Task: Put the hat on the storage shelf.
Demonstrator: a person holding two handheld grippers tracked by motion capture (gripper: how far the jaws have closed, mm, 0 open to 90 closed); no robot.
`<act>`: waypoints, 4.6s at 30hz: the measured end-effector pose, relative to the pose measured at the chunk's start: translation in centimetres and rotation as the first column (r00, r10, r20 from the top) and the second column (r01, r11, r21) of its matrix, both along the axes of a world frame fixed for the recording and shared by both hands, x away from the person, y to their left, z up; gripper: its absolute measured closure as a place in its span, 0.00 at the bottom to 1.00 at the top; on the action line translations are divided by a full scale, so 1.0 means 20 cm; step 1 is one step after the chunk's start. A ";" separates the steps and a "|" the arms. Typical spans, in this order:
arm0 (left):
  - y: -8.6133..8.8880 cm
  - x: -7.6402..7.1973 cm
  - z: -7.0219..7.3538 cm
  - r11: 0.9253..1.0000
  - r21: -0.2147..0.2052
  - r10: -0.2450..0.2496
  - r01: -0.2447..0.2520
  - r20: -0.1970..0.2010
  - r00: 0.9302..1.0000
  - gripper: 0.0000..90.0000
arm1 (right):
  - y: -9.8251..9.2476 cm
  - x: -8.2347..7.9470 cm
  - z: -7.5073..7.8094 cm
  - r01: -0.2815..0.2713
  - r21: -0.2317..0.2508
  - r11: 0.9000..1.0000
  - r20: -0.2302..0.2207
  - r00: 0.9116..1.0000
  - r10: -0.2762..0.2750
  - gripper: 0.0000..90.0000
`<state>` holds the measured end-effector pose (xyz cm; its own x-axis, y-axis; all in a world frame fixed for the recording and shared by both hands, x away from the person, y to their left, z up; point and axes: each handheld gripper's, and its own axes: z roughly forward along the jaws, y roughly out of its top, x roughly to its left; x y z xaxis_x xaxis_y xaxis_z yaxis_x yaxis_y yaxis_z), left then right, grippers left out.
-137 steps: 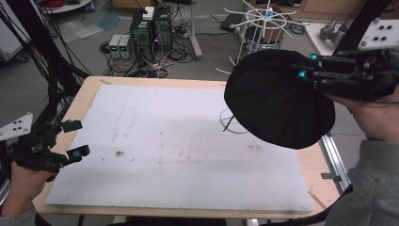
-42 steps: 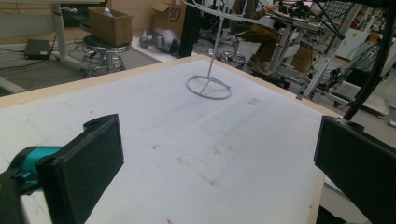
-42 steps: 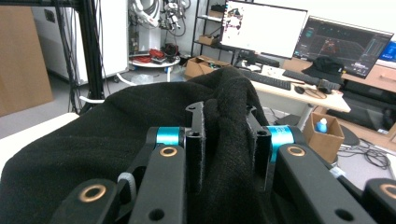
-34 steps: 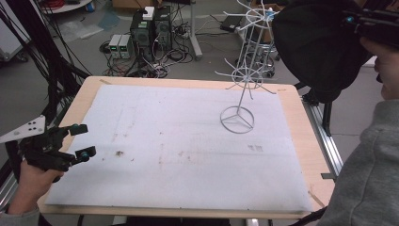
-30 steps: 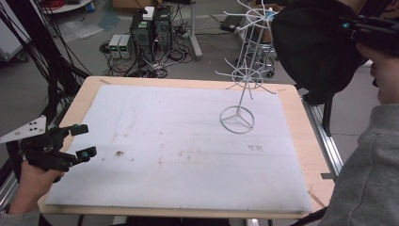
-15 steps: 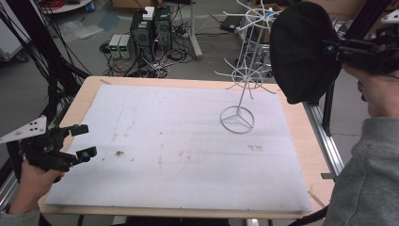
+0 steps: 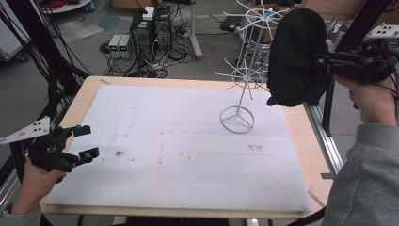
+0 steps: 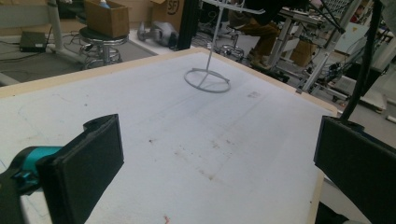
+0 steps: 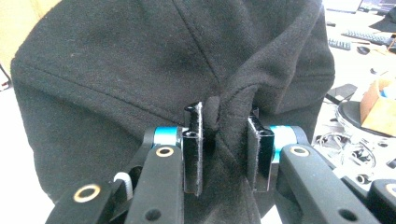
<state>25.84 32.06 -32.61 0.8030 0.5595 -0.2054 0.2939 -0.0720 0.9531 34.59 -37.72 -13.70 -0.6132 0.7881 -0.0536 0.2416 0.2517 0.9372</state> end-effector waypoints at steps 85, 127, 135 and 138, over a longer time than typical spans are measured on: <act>-0.05 -0.05 0.04 0.999 -0.003 -0.049 0.049 0.049 0.998 0.02 | 0.13 -0.35 -0.23 -0.223 0.084 0.971 0.066 0.974 0.218 0.11; -0.03 -0.06 0.06 0.997 -0.024 -0.071 0.074 0.076 0.995 0.02 | 0.24 -0.46 -0.62 -0.175 0.178 0.968 0.088 0.983 0.162 0.11; -0.03 -0.06 0.06 0.998 -0.024 -0.063 0.065 0.076 0.995 0.02 | 0.27 -0.49 -0.66 -0.220 0.201 0.955 0.094 0.974 0.205 0.11; -0.03 -0.07 0.07 0.998 -0.020 -0.062 0.064 0.083 0.995 0.02 | 0.26 -0.49 -0.69 -0.205 0.196 0.959 0.089 0.978 0.190 0.11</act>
<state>24.52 31.37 -31.30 0.8511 0.5031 -0.1497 0.2105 -0.0658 0.9754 24.74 -32.54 -27.42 -0.7581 0.6503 0.0478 0.1397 0.0904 0.9861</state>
